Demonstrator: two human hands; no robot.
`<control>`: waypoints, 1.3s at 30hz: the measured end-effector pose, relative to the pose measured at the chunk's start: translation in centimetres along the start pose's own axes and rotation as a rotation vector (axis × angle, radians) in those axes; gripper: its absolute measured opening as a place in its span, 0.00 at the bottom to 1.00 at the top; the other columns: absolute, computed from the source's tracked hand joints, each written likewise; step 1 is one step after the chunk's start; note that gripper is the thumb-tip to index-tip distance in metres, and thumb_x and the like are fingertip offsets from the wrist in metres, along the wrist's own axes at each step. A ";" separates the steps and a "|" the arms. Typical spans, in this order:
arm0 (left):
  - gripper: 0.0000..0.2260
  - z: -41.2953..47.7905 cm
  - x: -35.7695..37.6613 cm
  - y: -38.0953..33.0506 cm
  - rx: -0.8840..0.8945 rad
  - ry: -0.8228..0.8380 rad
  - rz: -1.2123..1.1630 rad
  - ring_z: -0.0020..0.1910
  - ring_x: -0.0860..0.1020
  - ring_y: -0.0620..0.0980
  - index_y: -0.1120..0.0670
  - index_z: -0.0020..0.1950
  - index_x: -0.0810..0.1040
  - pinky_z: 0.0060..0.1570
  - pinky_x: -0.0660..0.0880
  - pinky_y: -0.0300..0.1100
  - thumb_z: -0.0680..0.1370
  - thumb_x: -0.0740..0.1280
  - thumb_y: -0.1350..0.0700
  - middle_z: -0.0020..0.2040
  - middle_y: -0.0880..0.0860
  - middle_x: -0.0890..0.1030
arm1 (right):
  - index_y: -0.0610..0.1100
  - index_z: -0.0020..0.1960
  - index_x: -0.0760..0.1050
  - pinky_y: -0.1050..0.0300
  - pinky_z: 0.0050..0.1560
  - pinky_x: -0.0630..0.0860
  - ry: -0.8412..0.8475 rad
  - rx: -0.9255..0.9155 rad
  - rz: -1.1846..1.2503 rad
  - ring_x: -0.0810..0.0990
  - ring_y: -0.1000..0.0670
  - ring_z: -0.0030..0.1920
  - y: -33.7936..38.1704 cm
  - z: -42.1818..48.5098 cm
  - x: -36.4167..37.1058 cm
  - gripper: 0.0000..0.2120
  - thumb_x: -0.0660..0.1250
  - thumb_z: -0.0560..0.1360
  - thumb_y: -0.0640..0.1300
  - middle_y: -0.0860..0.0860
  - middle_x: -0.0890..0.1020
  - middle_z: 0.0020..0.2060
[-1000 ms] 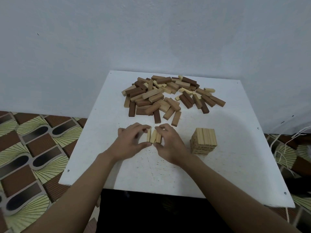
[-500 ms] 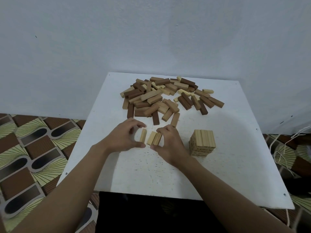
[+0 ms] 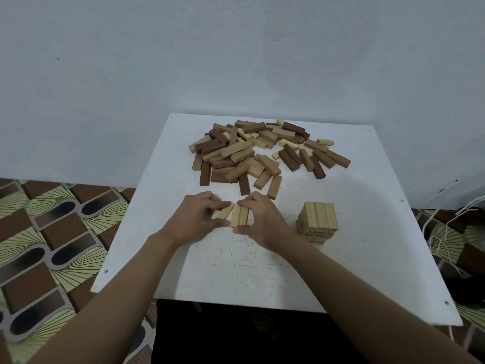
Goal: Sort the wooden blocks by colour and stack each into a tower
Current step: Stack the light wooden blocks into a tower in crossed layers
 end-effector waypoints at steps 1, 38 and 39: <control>0.27 -0.1 -0.1 -0.1 -0.006 0.001 -0.001 0.47 0.78 0.43 0.50 0.65 0.83 0.48 0.76 0.43 0.68 0.81 0.47 0.51 0.43 0.81 | 0.41 0.70 0.74 0.57 0.56 0.67 0.004 -0.004 -0.003 0.71 0.48 0.61 0.0 0.1 0.0 0.32 0.79 0.69 0.47 0.48 0.75 0.60; 0.19 -1.6 0.2 0.1 -0.103 -0.023 0.042 0.50 0.77 0.41 0.45 0.65 0.82 0.62 0.68 0.57 0.75 0.76 0.47 0.54 0.40 0.79 | 0.37 0.62 0.79 0.57 0.55 0.72 -0.230 -0.099 -0.003 0.76 0.46 0.56 -0.1 -1.4 1.8 0.14 0.68 0.77 0.38 0.45 0.81 0.56; 0.19 -1.4 0.3 -0.1 -0.108 -0.037 0.059 0.51 0.77 0.41 0.45 0.65 0.83 0.63 0.66 0.56 0.74 0.76 0.46 0.53 0.41 0.80 | 0.37 0.61 0.79 0.56 0.55 0.73 -0.231 -0.100 0.003 0.76 0.46 0.55 -0.1 -1.3 1.9 0.14 0.68 0.77 0.39 0.44 0.81 0.55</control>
Point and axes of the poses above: each hand's wrist, its own z-axis towards the middle knuckle, its own x-axis out of the palm, y = z × x, the point moved 3 cm from there along z, towards the middle knuckle
